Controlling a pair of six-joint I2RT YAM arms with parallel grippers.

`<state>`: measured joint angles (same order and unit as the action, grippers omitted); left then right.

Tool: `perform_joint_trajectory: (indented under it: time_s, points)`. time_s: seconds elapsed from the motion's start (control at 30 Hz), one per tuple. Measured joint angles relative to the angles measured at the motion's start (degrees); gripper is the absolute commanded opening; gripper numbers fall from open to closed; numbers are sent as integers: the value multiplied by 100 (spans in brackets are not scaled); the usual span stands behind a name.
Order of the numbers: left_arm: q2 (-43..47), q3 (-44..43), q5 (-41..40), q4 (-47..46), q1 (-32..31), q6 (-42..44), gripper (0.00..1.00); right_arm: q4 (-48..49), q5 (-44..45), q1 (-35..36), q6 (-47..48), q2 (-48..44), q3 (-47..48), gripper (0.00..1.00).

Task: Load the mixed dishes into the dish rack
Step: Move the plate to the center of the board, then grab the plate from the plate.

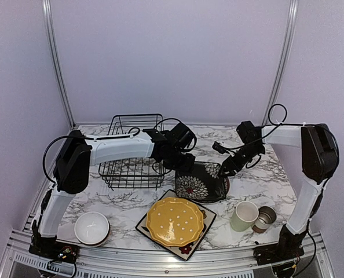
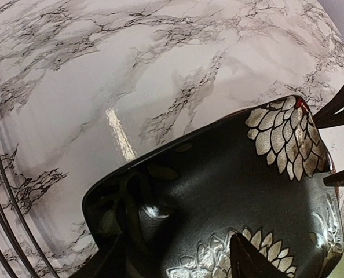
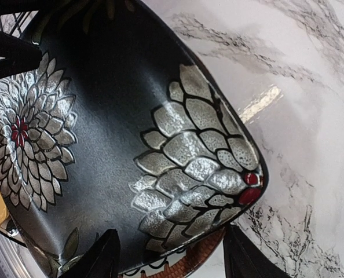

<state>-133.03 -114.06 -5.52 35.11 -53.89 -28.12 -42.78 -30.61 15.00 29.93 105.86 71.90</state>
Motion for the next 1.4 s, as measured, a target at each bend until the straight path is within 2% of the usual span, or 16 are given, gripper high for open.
perform_joint_trajectory:
  time_s: [0.47,0.9,1.4]
  points:
    - [487,358,-164,358,7,-17,64,85,7,26,-153,0,17,62]
    - [791,925,-251,612,-11,-409,63,348,94,9,-186,-138,-177,62]
    - [459,879,245,435,-11,-656,36,472,90,-48,-186,-262,-348,62]
